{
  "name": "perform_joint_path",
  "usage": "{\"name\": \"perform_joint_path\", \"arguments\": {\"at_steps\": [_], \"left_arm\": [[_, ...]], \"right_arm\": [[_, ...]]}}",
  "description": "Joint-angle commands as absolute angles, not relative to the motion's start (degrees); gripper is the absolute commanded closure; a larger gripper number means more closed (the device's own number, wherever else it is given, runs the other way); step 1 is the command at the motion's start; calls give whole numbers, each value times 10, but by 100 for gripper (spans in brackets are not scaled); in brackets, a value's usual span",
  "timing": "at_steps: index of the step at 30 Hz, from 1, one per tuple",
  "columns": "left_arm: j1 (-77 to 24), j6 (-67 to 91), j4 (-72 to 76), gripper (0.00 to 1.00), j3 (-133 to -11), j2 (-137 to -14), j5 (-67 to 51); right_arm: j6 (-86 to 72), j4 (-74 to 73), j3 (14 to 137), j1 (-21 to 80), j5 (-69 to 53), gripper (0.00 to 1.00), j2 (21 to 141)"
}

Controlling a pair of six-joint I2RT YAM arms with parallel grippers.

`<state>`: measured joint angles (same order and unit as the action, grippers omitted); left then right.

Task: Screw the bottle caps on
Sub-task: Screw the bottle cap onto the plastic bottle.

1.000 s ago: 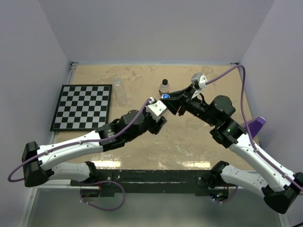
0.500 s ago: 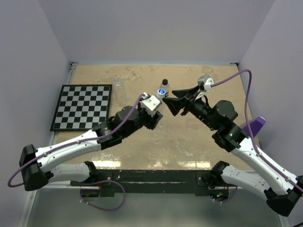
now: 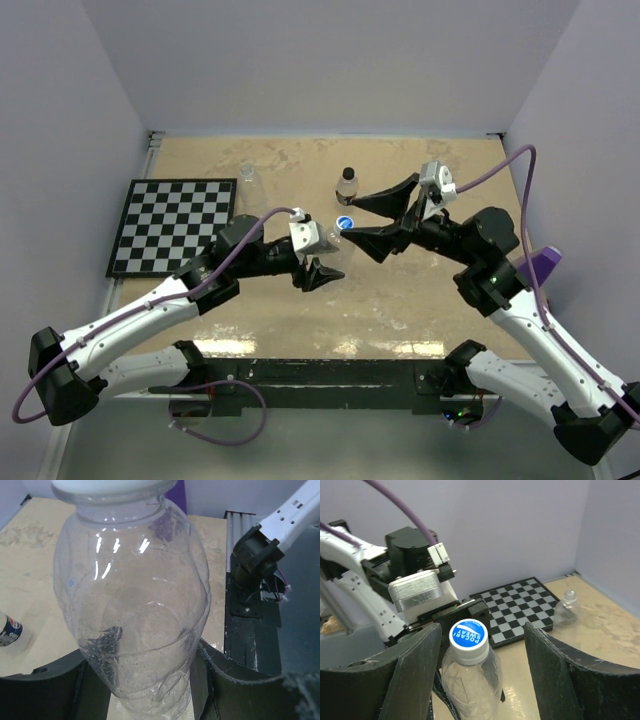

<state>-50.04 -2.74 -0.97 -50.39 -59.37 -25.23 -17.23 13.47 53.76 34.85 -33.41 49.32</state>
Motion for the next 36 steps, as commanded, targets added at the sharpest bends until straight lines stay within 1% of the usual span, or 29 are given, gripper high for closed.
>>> {"name": "perform_joint_path", "arguments": {"at_steps": [1,5,8,10,14,18,19,21,22,23,26,28,32,34,35,36], "left_arm": [[-497,-55,11,100,-526,-600,-351],[-497,-65,10,100,-534,-606,-371],[-497,-67,7,100,-539,-607,-379],[-497,-68,7,100,-541,-607,-383],[-497,-71,4,100,-546,-608,-381],[-497,-72,1,100,-553,-612,-383],[-497,-73,2,100,-553,-613,-384],[-497,-72,2,100,-555,-613,-382],[-497,-73,1,100,-557,-613,-374],[-497,-73,-20,100,-558,-614,-364],[-498,-64,-33,100,-563,-615,-309],[-508,-57,-40,100,-567,-613,-246],[-575,-55,-65,100,-592,-626,-41],[-613,-45,-66,100,-603,-637,70],[-628,-31,-61,100,-606,-644,119],[-635,-12,-54,100,-607,-649,153]], "right_arm": [[-186,177,570,347,-428,32,504],[-191,180,573,346,-452,39,516],[-198,185,575,346,-466,46,524],[-199,185,576,346,-473,48,530],[-200,183,576,346,-489,48,535],[-201,179,575,346,-490,58,536],[-200,177,576,346,-487,64,536],[-196,171,577,346,-480,83,538],[-194,167,578,346,-475,97,536],[-191,161,581,346,-465,100,537],[-156,116,596,347,-410,100,538],[-139,83,606,347,-379,100,543],[-130,42,607,359,-283,100,546],[-132,26,606,367,-210,100,550],[-135,8,606,373,-152,100,553],[-141,1,606,380,-113,100,556]]}}
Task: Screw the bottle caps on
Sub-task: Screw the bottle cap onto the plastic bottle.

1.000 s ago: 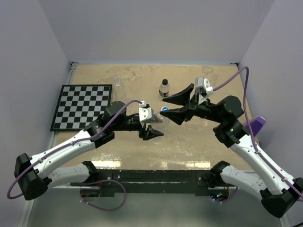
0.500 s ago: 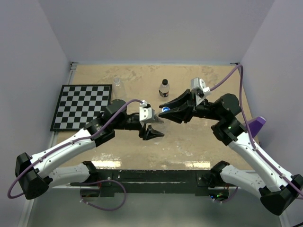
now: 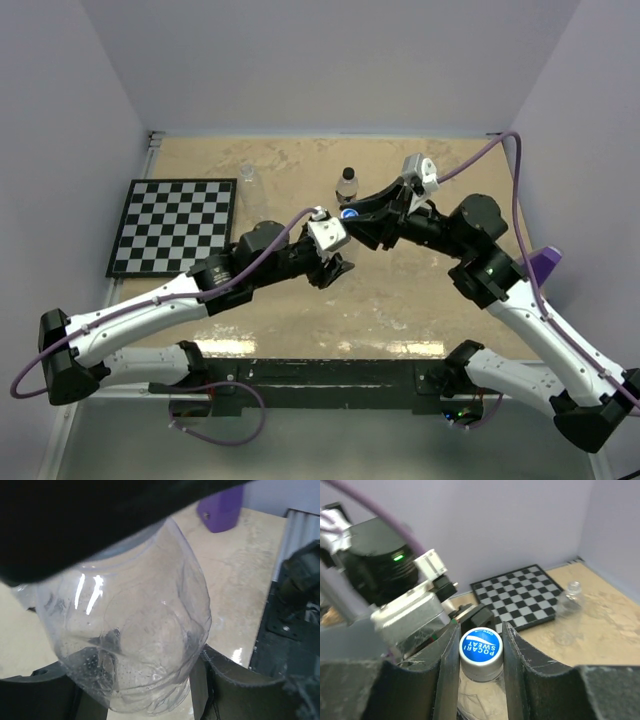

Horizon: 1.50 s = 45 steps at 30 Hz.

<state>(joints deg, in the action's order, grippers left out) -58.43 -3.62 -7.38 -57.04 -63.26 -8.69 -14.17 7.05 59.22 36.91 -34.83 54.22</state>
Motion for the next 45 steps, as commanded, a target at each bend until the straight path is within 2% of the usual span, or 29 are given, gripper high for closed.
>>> {"name": "perform_joint_path", "arguments": {"at_steps": [1,4,6,10,15,16,18,19,23,26,31,34,45], "left_arm": [[-645,-5,-48,100,-606,-655,197],[-682,13,-47,100,-621,-685,321],[-686,12,-47,100,-626,-697,341],[-692,13,-44,100,-622,-704,395],[-691,14,-22,100,-607,-708,386],[-691,11,-24,100,-606,-705,376],[-675,4,-29,100,-597,-697,336],[-658,4,-32,100,-590,-690,290],[-566,26,12,100,-527,-625,94],[-524,11,19,100,-501,-591,-22],[-478,-18,20,100,-492,-576,-186],[-471,-20,32,100,-486,-572,-235],[-470,-50,35,100,-503,-591,-341]], "right_arm": [[-145,1,603,391,-73,100,557],[-157,2,589,409,-9,100,556],[-160,9,578,409,-2,100,551],[-164,-19,576,410,93,100,547],[-178,28,552,410,59,100,540],[-179,39,545,410,33,97,531],[-189,73,534,410,2,71,506],[-188,76,535,410,2,64,494],[-152,52,566,405,-42,44,466],[-129,40,577,396,-100,33,457],[-110,64,573,385,-242,25,475],[-108,78,569,384,-293,23,488],[-119,110,567,384,-340,23,510]]}}
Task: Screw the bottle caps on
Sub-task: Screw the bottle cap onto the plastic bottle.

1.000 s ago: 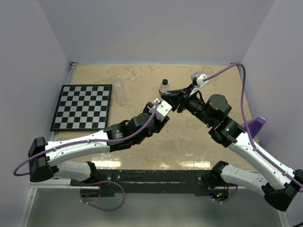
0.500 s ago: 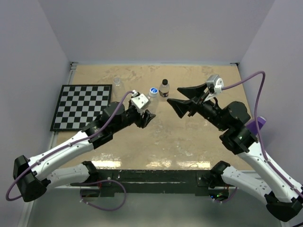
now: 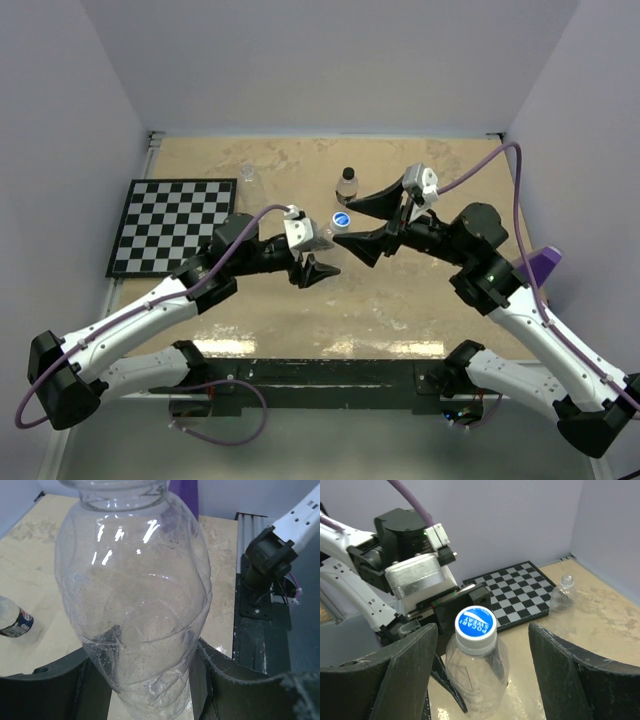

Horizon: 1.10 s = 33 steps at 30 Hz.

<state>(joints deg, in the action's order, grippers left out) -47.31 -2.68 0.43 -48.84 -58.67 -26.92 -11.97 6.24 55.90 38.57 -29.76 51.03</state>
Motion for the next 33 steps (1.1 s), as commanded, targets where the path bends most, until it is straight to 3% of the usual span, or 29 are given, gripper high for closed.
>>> {"name": "perform_joint_path", "arguments": {"at_steps": [1,10,13,15,17,18,22,30,33], "left_arm": [[-471,-52,34,100,-504,-593,-347],[-471,-68,29,100,-509,-590,-381],[-471,-70,26,100,-514,-592,-386],[-470,-72,25,100,-516,-594,-390],[-471,-72,24,100,-515,-594,-386],[-471,-72,23,100,-514,-594,-375],[-478,-64,18,100,-512,-586,-290],[-610,-49,18,100,-525,-606,97],[-632,-16,49,100,-521,-614,192]], "right_arm": [[-122,115,570,383,-349,24,511],[-149,136,582,381,-407,35,533],[-150,137,582,381,-418,43,538],[-151,139,582,381,-424,57,539],[-152,140,582,381,-420,82,539],[-150,138,581,381,-412,99,540],[-125,107,581,381,-354,100,539],[-143,69,569,383,-172,100,558],[-165,69,556,390,-103,100,561]]}}
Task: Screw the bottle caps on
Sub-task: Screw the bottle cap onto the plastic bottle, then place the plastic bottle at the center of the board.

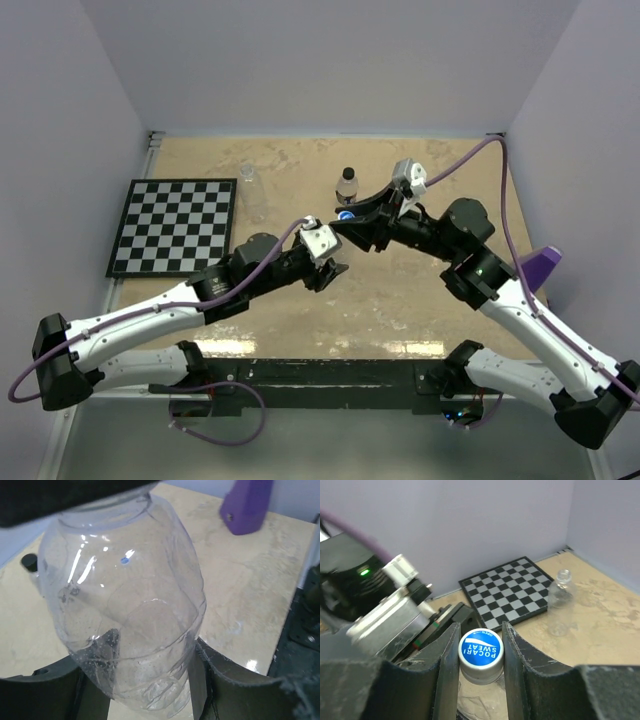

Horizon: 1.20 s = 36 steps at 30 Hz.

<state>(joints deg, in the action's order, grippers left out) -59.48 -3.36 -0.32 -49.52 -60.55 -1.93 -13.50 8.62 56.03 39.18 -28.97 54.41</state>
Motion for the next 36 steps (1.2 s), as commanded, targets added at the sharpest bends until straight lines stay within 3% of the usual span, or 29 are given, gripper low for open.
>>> {"name": "perform_joint_path", "arguments": {"at_steps": [1,7,11,16,19,21,31,34,36], "left_arm": [[-642,-10,56,100,-524,-621,222],[-683,15,79,100,-559,-681,345],[-686,13,76,100,-569,-698,348],[-654,28,55,100,-542,-672,283],[-623,37,59,100,-518,-648,226],[-611,33,58,100,-511,-638,198],[-588,27,70,100,-497,-622,97],[-588,22,70,100,-503,-629,84],[-588,18,71,100,-503,-630,78]], "right_arm": [[-170,68,553,394,-66,100,562],[-168,41,553,428,59,100,577],[-178,63,541,432,28,100,563],[-181,72,553,432,7,46,516],[-176,61,571,432,-20,29,515],[-174,55,577,432,-41,24,520],[-170,83,573,432,-116,21,560],[-167,88,573,432,-127,26,574],[-163,91,570,432,-124,34,578]]}}
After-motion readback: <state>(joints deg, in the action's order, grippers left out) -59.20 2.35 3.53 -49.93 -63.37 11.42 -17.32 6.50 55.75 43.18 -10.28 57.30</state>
